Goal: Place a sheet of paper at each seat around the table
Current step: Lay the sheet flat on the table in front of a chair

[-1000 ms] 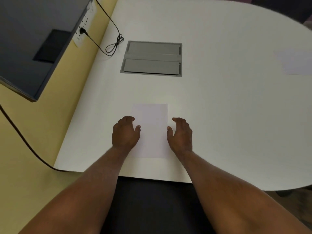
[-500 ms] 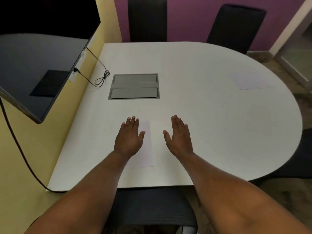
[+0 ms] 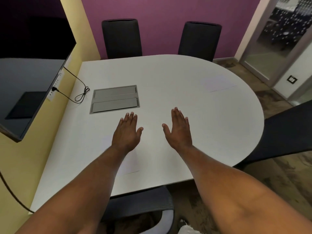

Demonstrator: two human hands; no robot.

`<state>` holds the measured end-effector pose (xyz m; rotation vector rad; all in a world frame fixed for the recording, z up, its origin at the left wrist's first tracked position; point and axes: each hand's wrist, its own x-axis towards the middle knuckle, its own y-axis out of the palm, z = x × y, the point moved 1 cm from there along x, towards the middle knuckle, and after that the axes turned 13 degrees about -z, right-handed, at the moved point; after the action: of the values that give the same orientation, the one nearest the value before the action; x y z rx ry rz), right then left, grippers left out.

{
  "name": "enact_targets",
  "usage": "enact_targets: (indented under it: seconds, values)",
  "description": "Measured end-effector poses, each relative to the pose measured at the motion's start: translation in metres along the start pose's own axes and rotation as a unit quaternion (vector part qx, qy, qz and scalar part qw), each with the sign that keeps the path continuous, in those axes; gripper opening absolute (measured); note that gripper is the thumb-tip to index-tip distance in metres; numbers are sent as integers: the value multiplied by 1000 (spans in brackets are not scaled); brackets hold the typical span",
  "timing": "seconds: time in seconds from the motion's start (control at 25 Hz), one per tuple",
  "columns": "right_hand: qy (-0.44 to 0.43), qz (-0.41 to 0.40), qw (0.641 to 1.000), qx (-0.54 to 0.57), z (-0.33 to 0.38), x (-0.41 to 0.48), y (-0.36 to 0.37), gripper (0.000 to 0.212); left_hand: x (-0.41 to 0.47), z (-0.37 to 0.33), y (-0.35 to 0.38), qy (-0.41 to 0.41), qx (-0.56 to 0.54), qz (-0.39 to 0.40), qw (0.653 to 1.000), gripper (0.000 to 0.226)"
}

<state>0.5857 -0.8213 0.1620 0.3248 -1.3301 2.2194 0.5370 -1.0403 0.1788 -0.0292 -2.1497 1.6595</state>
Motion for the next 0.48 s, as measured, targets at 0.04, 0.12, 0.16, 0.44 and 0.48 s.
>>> enact_targets:
  seconds: [0.04,0.12,0.16,0.44,0.48]
  values:
    - [2,-5,1000,0,-4,1,-4,72,2,-5,0,4,-1,0,1000,66]
    - [5,-8,1000,-1,-14,5,-11,73,5,-15,1,12,0,1,1000,66]
    - [5,-8,1000,-4,-19,7,-15,73,6,-19,2,16,2,-2,1000,66]
    - [9,-14,999,-27,-67,23,-41,76,22,-65,15,37,8,-9,999,68]
    - [8,-14,999,-32,-77,26,-46,77,26,-75,17,38,9,-15,999,69]
